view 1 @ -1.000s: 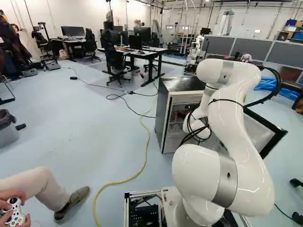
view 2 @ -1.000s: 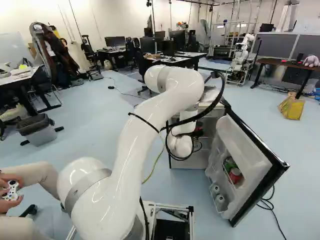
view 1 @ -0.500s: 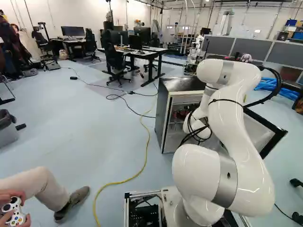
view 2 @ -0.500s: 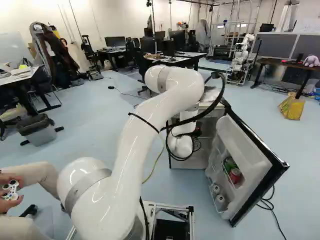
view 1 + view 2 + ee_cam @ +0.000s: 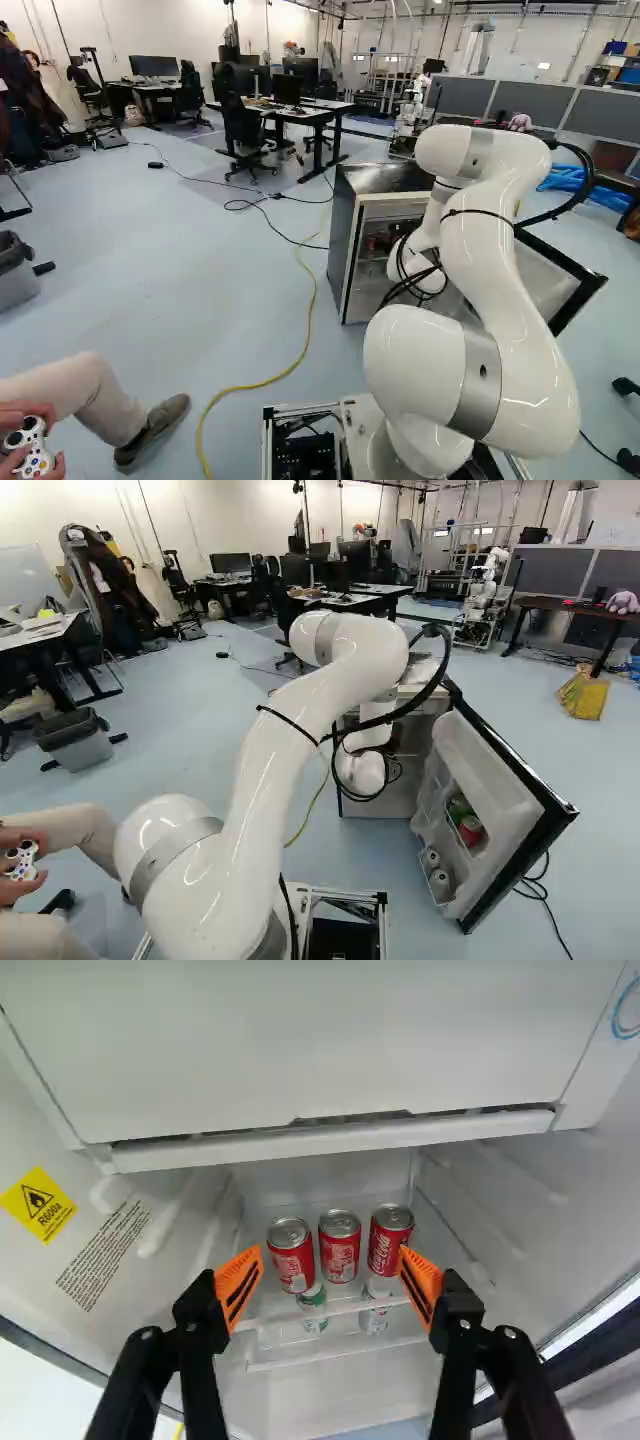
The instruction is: Grab a drink from the fridge
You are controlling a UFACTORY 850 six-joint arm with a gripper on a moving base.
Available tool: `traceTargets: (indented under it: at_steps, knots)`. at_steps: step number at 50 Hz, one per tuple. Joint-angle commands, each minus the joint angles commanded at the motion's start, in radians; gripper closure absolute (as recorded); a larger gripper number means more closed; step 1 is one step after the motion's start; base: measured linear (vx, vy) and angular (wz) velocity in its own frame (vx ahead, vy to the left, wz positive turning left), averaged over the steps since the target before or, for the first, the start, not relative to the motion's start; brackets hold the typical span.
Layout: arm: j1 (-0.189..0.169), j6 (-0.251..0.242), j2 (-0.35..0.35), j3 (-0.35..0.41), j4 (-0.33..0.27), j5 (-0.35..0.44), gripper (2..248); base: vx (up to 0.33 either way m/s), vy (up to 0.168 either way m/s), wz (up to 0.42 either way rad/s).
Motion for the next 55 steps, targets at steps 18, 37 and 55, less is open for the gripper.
traceTargets:
  at_steps: [18, 37, 55]
  knots:
    - [0.000, 0.000, 0.000, 0.000, 0.000, 0.000, 83, 0.000, 0.000, 0.000]
    - [0.000, 0.000, -0.035, -0.023, 0.000, -0.013, 82, 0.000, 0.000, 0.000]
    - [0.001, 0.000, -0.095, -0.066, 0.000, -0.026, 82, 0.000, 0.000, 0.000]
